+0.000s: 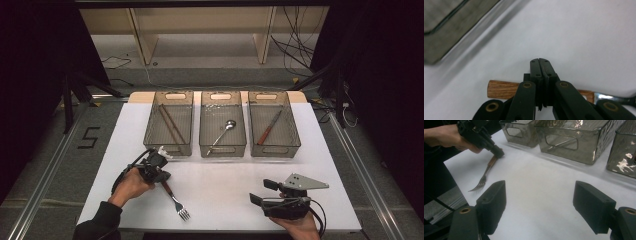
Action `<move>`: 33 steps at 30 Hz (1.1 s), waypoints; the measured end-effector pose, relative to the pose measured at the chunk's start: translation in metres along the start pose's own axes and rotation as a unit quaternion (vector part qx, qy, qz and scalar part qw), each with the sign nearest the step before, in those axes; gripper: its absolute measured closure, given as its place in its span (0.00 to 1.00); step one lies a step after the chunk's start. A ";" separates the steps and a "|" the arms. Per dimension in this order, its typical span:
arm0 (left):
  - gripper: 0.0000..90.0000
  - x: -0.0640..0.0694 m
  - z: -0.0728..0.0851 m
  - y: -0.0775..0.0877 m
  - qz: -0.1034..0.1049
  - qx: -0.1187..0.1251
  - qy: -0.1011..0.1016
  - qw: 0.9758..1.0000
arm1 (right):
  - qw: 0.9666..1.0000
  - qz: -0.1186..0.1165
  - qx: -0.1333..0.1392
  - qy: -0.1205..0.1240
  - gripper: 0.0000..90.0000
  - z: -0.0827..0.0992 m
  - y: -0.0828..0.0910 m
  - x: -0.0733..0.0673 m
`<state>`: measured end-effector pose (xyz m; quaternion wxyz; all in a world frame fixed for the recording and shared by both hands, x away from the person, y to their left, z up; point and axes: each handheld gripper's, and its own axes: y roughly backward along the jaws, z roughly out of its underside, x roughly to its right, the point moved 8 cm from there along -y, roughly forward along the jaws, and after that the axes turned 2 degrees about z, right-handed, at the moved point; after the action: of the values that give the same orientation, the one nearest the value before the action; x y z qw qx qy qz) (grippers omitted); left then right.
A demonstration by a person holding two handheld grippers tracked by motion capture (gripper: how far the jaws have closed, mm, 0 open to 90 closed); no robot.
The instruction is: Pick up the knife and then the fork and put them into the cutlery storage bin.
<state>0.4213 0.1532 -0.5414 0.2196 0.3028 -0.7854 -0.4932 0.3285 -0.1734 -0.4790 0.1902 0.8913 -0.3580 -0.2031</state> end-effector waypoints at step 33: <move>0.87 0.005 0.051 0.035 0.019 -0.039 0.011 0.999 | 1.000 0.001 0.000 0.001 0.31 0.000 -0.001 -0.001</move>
<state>0.3758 0.1937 -0.5305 0.2491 0.2849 -0.7687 -0.5157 0.3288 -0.1720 -0.4791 0.1910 0.8911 -0.3583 -0.2027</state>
